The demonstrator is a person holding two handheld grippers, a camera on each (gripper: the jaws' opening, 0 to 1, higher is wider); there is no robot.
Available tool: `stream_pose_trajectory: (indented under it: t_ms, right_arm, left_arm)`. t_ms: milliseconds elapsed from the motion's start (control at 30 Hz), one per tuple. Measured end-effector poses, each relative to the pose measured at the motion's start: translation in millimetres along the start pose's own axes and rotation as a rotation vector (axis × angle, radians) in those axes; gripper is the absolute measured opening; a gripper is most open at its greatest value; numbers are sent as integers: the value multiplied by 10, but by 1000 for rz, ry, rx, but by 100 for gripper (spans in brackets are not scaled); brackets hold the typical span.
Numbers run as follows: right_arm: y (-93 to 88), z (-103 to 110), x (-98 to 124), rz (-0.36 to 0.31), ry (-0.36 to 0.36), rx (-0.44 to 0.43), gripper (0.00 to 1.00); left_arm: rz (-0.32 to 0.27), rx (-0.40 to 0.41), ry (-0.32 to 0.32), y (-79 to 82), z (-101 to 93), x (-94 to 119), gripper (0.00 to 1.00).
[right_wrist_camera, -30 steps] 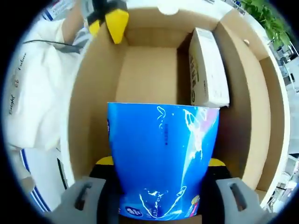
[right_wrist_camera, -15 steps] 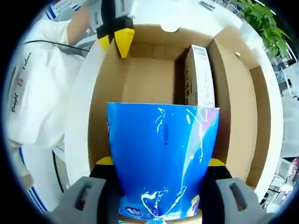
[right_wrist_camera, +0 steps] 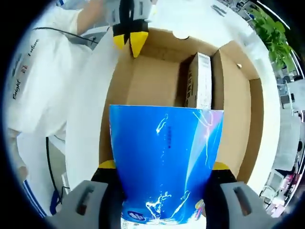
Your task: Operate the shoe box by opening the lid, removing the specified soft item, and placing it in the target area until the item is outside and the box remains undamaged.
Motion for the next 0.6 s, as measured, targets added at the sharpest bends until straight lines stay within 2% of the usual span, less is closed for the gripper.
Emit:
stream_pose_trajectory:
  t_ms: [133, 300, 467, 600]
  right_arm:
    - [-29, -7, 110, -1, 8, -7, 68]
    - [-86, -11, 186, -2, 4, -27, 68]
    - [-205, 16, 212, 30, 3, -28, 68]
    - [-271, 7, 271, 15, -3, -42, 68]
  left_arm:
    - [-15, -66, 10, -1, -16, 4, 4]
    - [-17, -48, 12, -2, -6, 7, 4]
    - [-16, -40, 14, 0, -7, 6, 4]
    - [-18, -33, 12, 3, -2, 6, 4]
Point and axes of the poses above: the point that each gripper's makers call its tool centre point, and the gripper's own axes: x roughly backward along the fingers, z roughly to its left, y roughly out of its top, the point moved 1 cm from there along x, roughly backward along the fingers, and after that the axes turned 11 degrees about z, right-handed, at the moved point
